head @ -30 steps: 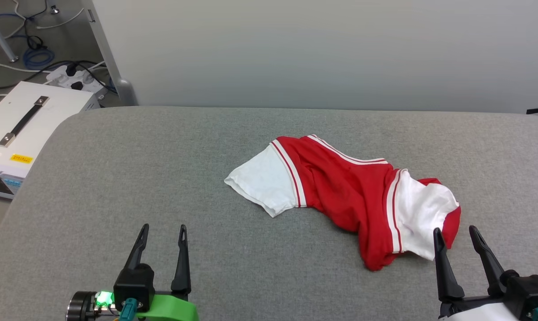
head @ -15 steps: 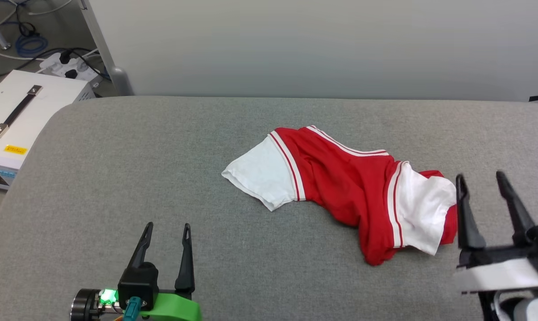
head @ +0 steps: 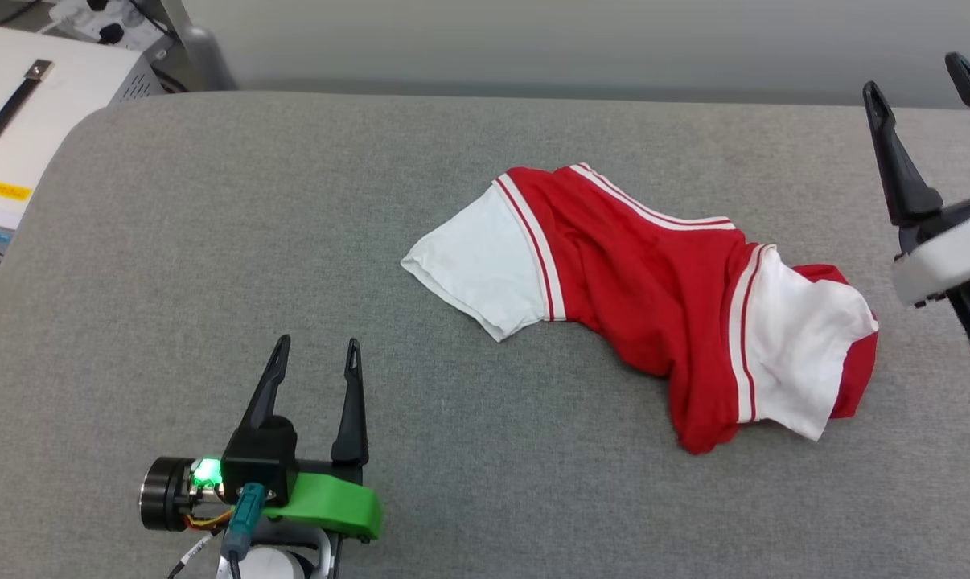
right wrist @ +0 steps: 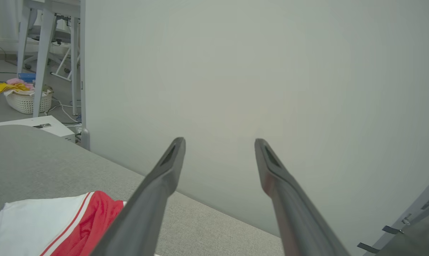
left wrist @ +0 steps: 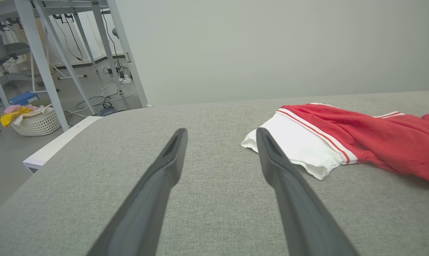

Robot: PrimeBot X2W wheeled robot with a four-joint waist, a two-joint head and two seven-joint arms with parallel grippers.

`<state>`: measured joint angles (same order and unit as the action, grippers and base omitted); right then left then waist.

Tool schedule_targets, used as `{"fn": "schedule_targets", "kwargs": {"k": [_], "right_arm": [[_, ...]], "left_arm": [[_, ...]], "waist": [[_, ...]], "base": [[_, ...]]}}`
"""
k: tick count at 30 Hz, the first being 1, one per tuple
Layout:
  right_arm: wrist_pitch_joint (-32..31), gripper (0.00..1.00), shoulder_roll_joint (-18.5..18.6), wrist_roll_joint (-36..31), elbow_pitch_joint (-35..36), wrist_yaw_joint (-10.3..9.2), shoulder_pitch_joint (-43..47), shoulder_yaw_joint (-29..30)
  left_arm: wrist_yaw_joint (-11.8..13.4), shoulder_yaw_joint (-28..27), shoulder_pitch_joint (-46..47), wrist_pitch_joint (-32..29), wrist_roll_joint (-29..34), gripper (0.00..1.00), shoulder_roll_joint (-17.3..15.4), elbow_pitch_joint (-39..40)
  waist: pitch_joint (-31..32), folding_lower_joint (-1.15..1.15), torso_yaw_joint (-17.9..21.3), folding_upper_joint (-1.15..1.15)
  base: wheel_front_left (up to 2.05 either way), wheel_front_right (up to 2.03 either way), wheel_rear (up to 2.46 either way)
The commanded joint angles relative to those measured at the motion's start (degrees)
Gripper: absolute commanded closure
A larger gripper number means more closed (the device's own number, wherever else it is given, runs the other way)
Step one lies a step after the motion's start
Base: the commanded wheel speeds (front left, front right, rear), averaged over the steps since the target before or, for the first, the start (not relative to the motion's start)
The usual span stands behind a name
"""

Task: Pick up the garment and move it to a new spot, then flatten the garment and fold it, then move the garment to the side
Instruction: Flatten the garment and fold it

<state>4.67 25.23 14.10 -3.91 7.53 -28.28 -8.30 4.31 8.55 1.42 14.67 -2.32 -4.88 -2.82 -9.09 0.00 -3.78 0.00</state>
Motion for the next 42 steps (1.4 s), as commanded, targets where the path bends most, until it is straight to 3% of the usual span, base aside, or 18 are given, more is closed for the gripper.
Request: {"fn": "schedule_targets", "kwargs": {"k": [1, 9, 17, 24, 33, 34, 35, 42], "right_arm": [[-3.7, 0.00, 1.9, 2.7, -0.9, -0.04, -2.7, -2.4], [-31.2, 0.00, 17.0, 20.2, -1.6, -0.04, -13.7, -23.3], [-47.9, 0.00, 20.9, 30.3, -5.8, -0.04, -21.7, -32.5], [-50.7, 0.00, 20.9, 29.4, -11.2, -0.04, -25.3, -39.1], [-47.8, 0.00, 20.0, 31.4, -17.7, -0.04, -24.0, -47.5], [-47.5, 0.24, 20.1, 31.5, -17.7, -0.04, -24.0, -48.6], [-47.0, 1.00, 20.4, 31.8, -17.5, -0.04, -24.1, -49.7], [-35.4, 1.00, 21.0, 34.2, -15.4, -0.04, -25.6, -51.0]], "left_arm": [[-0.1, 0.1, 1.4, 0.3, 0.5, 0.00, 0.4, 0.4], [0.0, 1.1, 4.8, 0.3, 0.8, 0.00, 1.1, 2.0], [0.2, 2.3, 7.7, 0.3, 0.8, 0.00, 1.5, 3.4], [0.8, 3.8, 9.8, 0.3, 0.2, 0.00, 1.8, 3.6], [1.3, 4.1, 10.9, 0.3, 0.1, 0.00, 1.9, 3.1], [1.3, 4.0, 10.8, 0.3, 0.2, 0.00, 1.9, 3.0], [1.3, 4.0, 10.8, 0.3, 0.2, 0.00, 1.9, 2.9], [1.0, 3.8, 10.1, 0.3, 0.2, 0.00, 2.0, 2.1]], "waist": [[-3.3, 0.00, -1.1, 0.00], [-8.4, 0.00, -3.2, 0.00], [-13.6, 0.00, -5.5, 0.00], [-17.8, 0.00, -7.5, 0.00], [-19.0, 0.00, -7.9, 0.00], [-18.8, 0.00, -7.7, 0.00], [-18.5, 0.00, -7.5, 0.00], [-14.4, 0.00, -5.9, 0.00]], "base": [[0.00, 0.00, 0.00], [0.00, 0.00, 0.00], [0.00, 0.00, 0.00], [0.00, 0.00, 0.00], [0.00, 0.00, 0.00], [0.00, 0.00, 0.00], [0.00, 0.00, 0.00], [0.00, 0.00, 0.00]]}}
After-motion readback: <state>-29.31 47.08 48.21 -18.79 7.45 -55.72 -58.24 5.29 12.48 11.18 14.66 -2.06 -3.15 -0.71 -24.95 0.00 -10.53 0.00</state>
